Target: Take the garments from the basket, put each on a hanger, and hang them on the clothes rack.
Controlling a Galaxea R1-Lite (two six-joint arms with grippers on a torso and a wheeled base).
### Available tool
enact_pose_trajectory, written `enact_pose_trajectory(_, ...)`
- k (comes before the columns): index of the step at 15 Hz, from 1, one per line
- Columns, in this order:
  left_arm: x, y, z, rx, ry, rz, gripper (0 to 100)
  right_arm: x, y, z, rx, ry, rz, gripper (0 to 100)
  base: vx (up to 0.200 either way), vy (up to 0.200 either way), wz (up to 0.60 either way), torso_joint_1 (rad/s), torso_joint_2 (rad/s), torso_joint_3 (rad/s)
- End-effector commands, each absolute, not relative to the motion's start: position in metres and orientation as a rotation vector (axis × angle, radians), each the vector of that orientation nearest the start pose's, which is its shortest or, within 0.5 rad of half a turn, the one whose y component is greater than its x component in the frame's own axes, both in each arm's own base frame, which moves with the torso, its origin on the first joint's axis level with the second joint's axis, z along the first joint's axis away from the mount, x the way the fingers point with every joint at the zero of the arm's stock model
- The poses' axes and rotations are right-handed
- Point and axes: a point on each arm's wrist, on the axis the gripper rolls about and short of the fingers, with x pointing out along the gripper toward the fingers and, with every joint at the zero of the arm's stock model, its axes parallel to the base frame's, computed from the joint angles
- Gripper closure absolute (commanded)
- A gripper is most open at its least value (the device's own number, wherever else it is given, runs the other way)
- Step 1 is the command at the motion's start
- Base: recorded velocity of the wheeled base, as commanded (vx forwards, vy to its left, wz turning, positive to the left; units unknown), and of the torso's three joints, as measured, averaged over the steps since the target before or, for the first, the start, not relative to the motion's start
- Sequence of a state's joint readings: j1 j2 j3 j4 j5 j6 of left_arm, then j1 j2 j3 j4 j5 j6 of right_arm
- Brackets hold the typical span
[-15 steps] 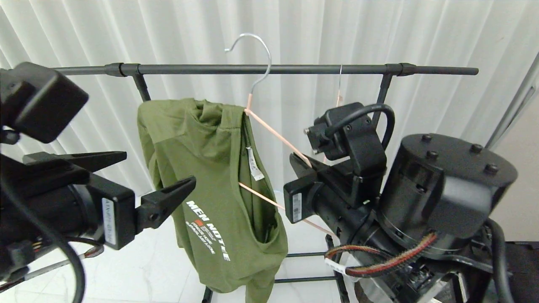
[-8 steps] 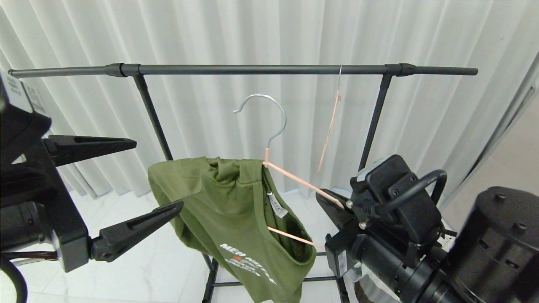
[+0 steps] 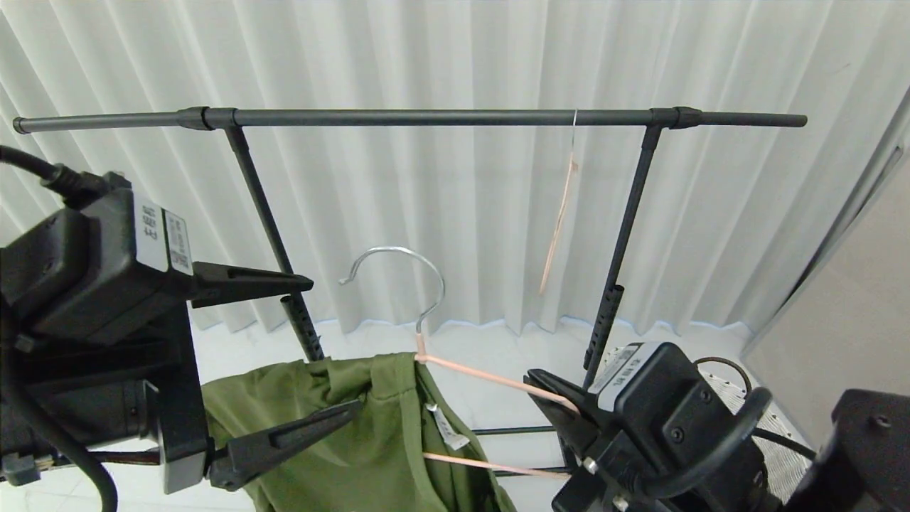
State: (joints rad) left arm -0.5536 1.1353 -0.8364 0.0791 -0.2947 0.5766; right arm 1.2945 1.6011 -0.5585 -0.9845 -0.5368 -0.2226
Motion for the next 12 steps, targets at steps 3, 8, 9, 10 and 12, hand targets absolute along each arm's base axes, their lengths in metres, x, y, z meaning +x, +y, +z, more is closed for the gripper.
enact_pose_trajectory(3,0.127,-0.093,0.237,0.591,0.19,-0.993,0,0.074,0.251,0.179,-0.281,-0.055,0.795,100,0.0,0.0,0.0,0.0,0.0,0.0)
enact_pose_trajectory(8,0.124,-0.092,0.217,0.599,0.262,-1.015,0,0.071,0.252,0.181,-0.284,-0.071,0.805,100,0.0,0.0,0.0,0.0,0.0,0.0)
enact_pose_trajectory(9,0.124,-0.092,0.217,0.599,0.264,-1.016,100,0.071,0.252,0.182,-0.281,-0.073,0.805,100,0.0,0.0,0.0,0.0,0.0,0.0)
enact_pose_trajectory(10,0.124,-0.091,0.216,0.599,0.266,-1.015,100,0.07,0.253,0.182,-0.276,-0.077,0.806,100,0.0,0.0,0.0,0.0,0.0,0.0)
enact_pose_trajectory(12,0.124,-0.091,0.216,0.599,0.268,-1.012,100,0.071,0.253,0.183,-0.272,-0.078,0.804,100,0.0,0.0,0.0,0.0,0.0,0.0)
